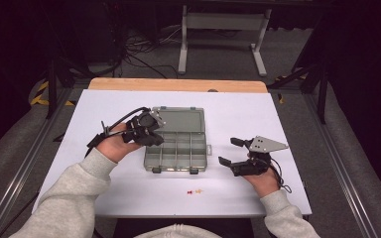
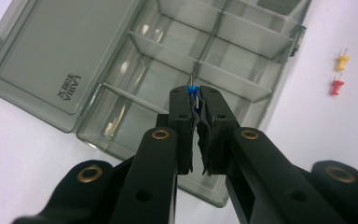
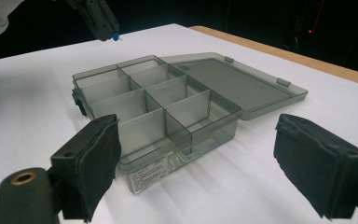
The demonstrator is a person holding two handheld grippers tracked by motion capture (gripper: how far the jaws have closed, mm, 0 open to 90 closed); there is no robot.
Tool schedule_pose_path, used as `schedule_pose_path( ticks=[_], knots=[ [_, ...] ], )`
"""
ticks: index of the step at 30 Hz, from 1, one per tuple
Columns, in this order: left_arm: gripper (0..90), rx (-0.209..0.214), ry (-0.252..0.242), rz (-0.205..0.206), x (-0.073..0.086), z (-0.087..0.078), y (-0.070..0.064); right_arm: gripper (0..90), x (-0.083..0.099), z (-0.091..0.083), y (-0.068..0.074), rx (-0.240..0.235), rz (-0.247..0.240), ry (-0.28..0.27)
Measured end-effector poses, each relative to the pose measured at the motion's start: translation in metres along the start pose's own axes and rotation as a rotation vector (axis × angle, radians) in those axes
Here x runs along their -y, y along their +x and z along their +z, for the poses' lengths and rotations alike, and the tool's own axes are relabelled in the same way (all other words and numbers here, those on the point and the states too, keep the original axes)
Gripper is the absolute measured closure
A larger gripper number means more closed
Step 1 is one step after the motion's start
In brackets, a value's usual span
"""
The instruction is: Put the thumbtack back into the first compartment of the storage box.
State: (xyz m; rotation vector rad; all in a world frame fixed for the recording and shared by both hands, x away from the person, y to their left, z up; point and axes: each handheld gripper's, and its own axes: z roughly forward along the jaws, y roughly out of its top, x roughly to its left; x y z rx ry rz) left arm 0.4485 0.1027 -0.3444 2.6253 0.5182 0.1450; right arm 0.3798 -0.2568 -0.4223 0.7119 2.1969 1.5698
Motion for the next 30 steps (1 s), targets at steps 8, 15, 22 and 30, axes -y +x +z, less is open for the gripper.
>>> schedule_pose_path(
  ticks=[8,15,22,30],
  knots=[
    [84.2,-0.002,0.012,-0.040,0.001,0.005,0.012,14.7,0.000,0.000,0.000,-0.003,0.000,0.000],
    [84.2,0.014,0.016,-0.073,0.002,0.007,0.022,14.7,0.000,0.000,0.000,-0.004,-0.001,0.001],
    [84.1,0.017,0.023,-0.095,0.006,0.013,0.031,14.7,0.000,0.000,0.000,-0.007,0.001,-0.002],
    [84.0,-0.006,0.045,-0.105,0.010,0.025,0.036,14.7,0.000,0.000,0.001,-0.009,-0.001,-0.001]
  ],
)
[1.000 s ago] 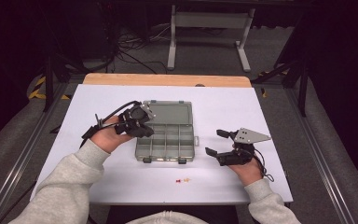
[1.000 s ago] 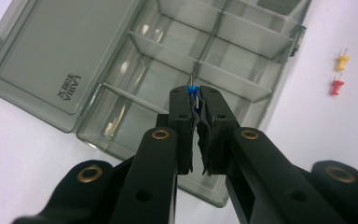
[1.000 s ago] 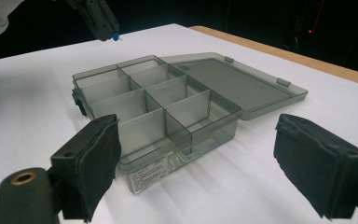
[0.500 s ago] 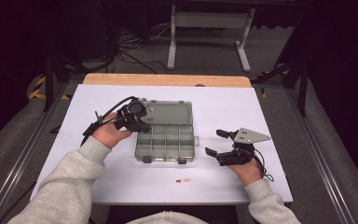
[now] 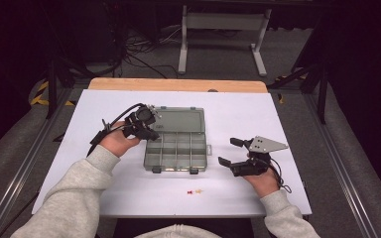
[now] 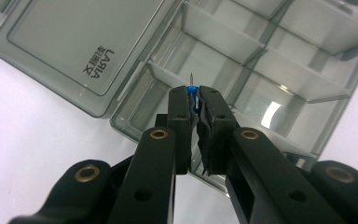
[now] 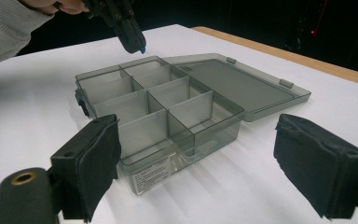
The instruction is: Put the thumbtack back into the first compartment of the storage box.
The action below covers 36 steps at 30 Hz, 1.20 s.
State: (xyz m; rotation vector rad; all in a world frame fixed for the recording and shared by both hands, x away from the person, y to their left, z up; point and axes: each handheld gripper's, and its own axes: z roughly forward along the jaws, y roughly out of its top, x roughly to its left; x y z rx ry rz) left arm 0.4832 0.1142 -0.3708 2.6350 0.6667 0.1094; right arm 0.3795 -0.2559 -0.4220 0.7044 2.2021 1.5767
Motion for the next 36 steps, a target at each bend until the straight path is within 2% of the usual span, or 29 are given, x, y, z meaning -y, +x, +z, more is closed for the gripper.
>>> schedule_pose_path(
  ticks=[2,10,13,25,36],
  knots=[
    [83.9,0.001,0.003,-0.019,0.002,0.003,0.002,14.7,0.000,0.000,0.000,-0.001,-0.001,0.001],
    [83.6,-0.003,0.012,-0.032,0.004,0.013,0.009,14.7,0.000,0.000,0.000,-0.004,-0.001,0.002],
    [83.6,0.000,0.020,-0.049,0.005,0.016,0.010,14.7,0.000,0.000,0.000,-0.001,-0.003,0.002],
    [83.3,-0.003,0.055,-0.047,0.003,0.029,0.012,14.7,0.000,0.000,0.000,-0.002,-0.001,0.000],
    [82.2,0.001,0.056,-0.048,0.005,0.031,0.014,14.8,0.000,0.000,0.000,-0.001,0.001,0.004]
  ],
)
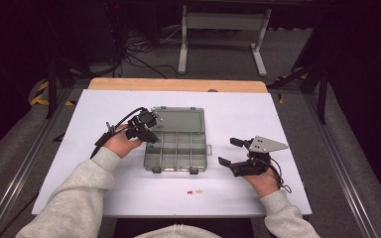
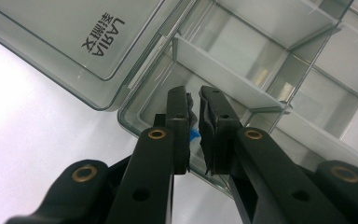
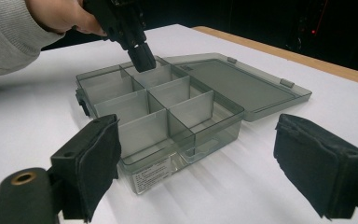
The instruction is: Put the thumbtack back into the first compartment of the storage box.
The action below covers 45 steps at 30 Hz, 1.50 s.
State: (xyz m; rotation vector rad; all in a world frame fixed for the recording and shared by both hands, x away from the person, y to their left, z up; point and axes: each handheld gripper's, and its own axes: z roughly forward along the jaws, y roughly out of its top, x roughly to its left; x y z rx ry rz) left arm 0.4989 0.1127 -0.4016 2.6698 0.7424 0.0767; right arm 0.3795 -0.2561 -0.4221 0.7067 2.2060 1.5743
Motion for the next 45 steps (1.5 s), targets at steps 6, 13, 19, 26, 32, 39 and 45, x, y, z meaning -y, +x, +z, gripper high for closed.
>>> schedule_pose_path(
  ticks=[6,13,19,26,32,39,45],
  knots=[
    [76.2,0.013,-0.016,0.003,0.000,-0.004,-0.002,14.8,0.000,0.000,0.000,-0.001,0.002,-0.002],
    [60.0,0.049,-0.051,-0.006,0.002,-0.014,-0.005,14.8,0.000,0.000,0.000,-0.002,0.000,0.002],
    [43.1,0.075,-0.097,0.019,0.002,-0.025,-0.016,14.7,0.000,0.001,0.000,-0.003,-0.001,-0.001],
    [29.0,0.092,-0.108,0.060,0.001,-0.033,-0.032,14.7,0.000,0.001,0.000,-0.004,-0.002,0.001],
    [25.6,0.108,-0.117,0.087,0.000,-0.038,-0.046,14.7,0.000,0.001,0.000,-0.003,-0.004,0.001],
    [20.3,0.105,-0.133,0.138,-0.003,-0.044,-0.065,14.7,0.000,0.001,0.001,-0.003,-0.004,0.001],
    [17.6,0.113,-0.132,0.185,-0.005,-0.045,-0.081,14.7,0.000,0.001,0.001,-0.003,-0.005,-0.001]
  ],
)
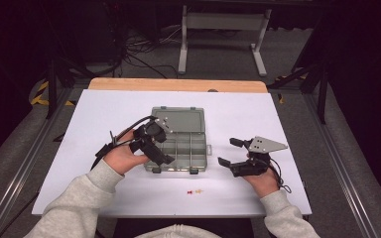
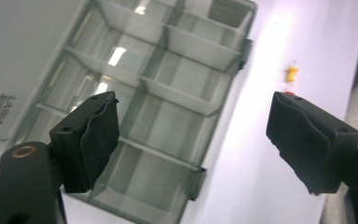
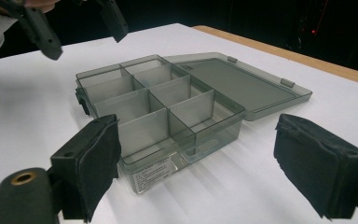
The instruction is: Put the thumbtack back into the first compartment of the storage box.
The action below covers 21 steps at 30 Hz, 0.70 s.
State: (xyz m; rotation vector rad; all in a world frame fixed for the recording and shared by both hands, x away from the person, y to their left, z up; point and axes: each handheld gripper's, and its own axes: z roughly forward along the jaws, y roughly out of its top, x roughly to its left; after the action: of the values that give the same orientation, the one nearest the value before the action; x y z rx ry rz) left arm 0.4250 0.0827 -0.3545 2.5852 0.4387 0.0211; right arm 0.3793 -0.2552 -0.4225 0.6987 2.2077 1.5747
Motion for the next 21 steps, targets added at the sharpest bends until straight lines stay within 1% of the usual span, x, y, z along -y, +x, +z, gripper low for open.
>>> schedule_pose_path(
  ticks=[5,7,8,9,14,15,18,19,21],
  knots=[
    [16.9,0.006,0.012,0.050,-0.005,0.001,-0.014,14.7,0.000,0.000,0.000,0.000,-0.001,0.000],
    [16.6,0.009,0.010,0.060,-0.007,0.002,-0.019,14.7,0.000,0.000,0.000,-0.001,-0.001,0.000],
    [16.6,0.009,0.010,0.060,-0.007,0.002,-0.019,14.7,0.000,0.000,0.000,-0.001,-0.001,0.000],
    [16.6,0.011,0.009,0.073,-0.008,0.002,-0.021,14.7,0.000,0.000,0.000,0.000,-0.001,0.001],
    [16.1,0.025,0.006,0.087,-0.011,0.002,-0.029,14.7,0.000,0.000,0.000,-0.001,0.001,0.000],
    [16.1,0.025,0.006,0.083,-0.011,0.003,-0.031,14.7,0.000,0.000,0.000,-0.001,0.000,0.001],
    [15.9,0.045,0.004,0.097,-0.012,0.004,-0.034,14.7,0.000,0.000,0.000,-0.002,0.000,0.001],
    [16.0,0.051,0.003,0.096,-0.012,0.005,-0.035,14.7,0.000,0.000,0.000,-0.002,0.000,0.001],
    [16.1,0.054,0.004,0.100,-0.013,0.006,-0.038,14.7,0.000,0.001,0.000,-0.002,0.001,0.001]
  ],
)
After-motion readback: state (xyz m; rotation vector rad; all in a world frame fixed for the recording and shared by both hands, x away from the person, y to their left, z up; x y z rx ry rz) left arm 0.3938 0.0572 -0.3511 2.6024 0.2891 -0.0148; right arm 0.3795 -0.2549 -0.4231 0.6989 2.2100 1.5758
